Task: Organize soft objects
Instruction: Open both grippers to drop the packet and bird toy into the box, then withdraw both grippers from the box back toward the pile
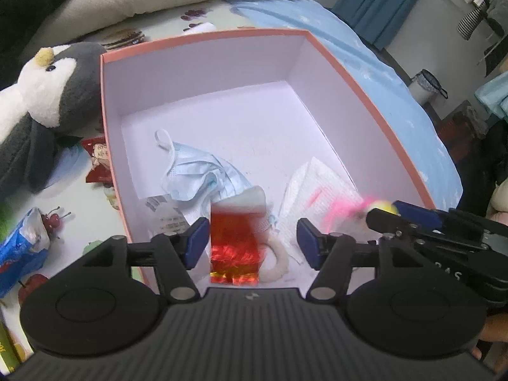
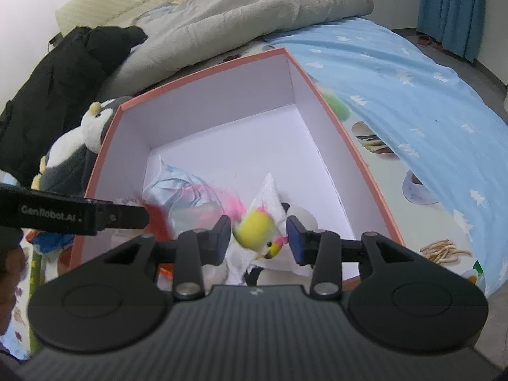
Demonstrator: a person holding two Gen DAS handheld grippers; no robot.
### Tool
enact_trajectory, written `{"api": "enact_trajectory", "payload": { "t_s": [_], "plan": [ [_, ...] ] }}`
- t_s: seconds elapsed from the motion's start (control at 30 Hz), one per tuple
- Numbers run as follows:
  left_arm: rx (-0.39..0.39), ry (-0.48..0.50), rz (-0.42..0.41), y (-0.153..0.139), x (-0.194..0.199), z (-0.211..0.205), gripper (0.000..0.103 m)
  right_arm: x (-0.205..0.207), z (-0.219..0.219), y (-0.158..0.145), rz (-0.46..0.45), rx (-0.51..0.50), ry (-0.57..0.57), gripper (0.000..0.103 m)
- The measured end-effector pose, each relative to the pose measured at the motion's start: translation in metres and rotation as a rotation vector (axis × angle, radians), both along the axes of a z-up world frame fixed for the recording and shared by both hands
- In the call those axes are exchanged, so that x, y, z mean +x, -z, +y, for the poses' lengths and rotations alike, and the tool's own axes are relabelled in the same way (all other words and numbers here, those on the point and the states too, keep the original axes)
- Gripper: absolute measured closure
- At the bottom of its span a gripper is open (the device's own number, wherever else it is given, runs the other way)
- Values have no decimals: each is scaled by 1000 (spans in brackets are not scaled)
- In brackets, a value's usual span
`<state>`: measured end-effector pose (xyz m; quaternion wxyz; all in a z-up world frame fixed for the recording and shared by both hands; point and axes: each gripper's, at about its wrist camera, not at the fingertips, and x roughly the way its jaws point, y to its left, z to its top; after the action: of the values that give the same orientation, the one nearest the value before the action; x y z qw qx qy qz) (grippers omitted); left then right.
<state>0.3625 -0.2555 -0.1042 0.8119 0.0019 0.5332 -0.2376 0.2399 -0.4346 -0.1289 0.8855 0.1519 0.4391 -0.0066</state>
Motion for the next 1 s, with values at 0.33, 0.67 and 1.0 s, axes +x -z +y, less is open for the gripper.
{"api": "enact_trajectory", "payload": {
  "t_s": [0.33, 0.67, 1.0],
  "plan": [
    [-48, 4, -145, -47, -24, 16, 34, -21, -5, -46, -156, -1, 40, 60],
    [-78, 9, -358, -104, -62, 48, 34, -49, 24, -94, -322, -38, -19, 60],
    [-98, -41, -483, -129, -102, 102, 34, -75, 63, -119, -429, -65, -76, 60]
  ]
}}
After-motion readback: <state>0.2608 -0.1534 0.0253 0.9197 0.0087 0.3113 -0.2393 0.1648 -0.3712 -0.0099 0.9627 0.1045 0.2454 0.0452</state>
